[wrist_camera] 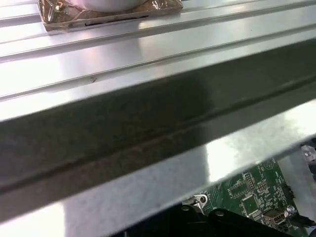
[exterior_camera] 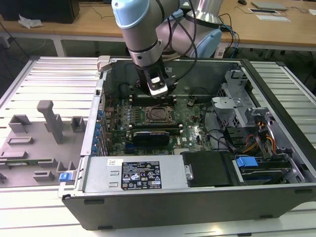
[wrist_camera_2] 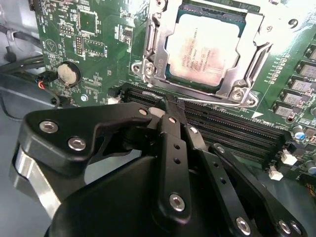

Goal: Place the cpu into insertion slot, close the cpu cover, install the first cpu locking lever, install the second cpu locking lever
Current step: 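Install the first cpu locking lever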

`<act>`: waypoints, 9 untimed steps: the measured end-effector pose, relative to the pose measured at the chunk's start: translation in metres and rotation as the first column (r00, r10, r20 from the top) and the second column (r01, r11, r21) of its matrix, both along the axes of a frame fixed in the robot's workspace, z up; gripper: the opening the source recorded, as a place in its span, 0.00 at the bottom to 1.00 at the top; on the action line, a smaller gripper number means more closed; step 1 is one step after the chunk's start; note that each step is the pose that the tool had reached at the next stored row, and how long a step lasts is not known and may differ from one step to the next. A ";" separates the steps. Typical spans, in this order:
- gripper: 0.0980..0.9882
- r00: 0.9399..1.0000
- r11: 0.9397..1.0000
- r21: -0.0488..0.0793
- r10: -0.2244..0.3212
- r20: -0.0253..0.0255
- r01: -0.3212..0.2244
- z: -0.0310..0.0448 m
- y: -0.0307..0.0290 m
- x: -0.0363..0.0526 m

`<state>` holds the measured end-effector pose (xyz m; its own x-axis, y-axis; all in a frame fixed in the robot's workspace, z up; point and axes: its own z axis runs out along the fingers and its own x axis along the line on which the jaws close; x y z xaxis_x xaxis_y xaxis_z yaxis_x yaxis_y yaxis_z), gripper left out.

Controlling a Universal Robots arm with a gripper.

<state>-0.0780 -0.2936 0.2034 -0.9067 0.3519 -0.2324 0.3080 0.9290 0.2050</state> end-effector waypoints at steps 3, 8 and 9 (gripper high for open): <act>0.01 1.000 1.000 0.000 -0.015 0.000 0.015 -0.0026 0.0004 0.0000; 0.01 0.999 0.999 0.000 -0.034 0.000 0.034 -0.0064 0.0005 0.0000; 0.01 0.999 0.999 -0.001 -0.037 0.000 0.037 -0.0069 0.0005 0.0000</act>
<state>-0.0781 -0.2931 0.1965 -0.8932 0.3848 -0.2325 0.3419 0.9172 0.2044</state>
